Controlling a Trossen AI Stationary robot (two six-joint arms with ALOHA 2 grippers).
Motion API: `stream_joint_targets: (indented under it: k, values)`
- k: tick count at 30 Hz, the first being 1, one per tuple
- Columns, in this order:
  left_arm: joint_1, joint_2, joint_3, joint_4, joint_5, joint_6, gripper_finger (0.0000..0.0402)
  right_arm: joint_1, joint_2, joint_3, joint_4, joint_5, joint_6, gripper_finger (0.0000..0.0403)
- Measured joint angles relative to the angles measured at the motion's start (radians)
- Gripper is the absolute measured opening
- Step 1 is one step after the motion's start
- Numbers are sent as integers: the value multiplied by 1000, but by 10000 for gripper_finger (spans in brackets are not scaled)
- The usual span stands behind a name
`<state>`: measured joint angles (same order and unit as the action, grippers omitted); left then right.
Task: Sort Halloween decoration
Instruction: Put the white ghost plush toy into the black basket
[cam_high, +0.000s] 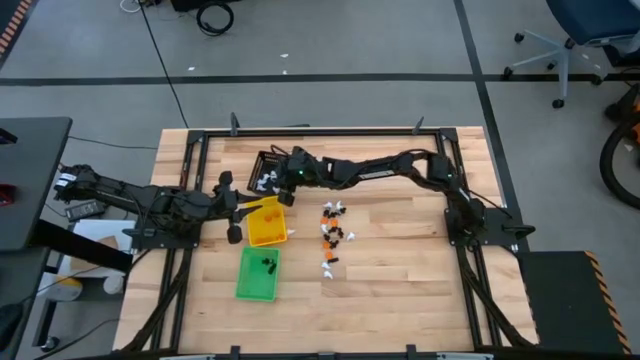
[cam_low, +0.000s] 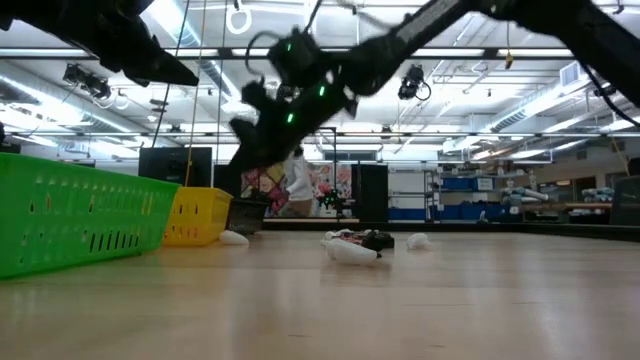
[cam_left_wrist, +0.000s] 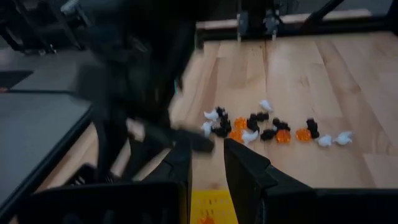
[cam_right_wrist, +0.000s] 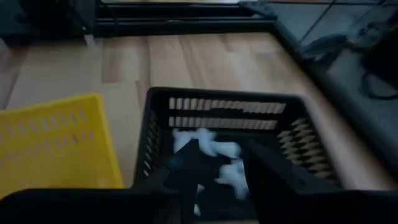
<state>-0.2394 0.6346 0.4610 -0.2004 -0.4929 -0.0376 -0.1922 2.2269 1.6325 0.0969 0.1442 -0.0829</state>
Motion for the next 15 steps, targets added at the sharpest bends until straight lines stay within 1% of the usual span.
stream_joint_targets:
  k: [5,11,15]
  values:
    - [0,0,0,-28,0,-28,69,41,-108,2,-256,12,-26,128]
    - [0,0,0,-48,1,-71,69,117,-175,0,-560,45,6,129]
    - [0,0,0,-65,13,-91,69,173,-183,-1,-748,69,57,128]
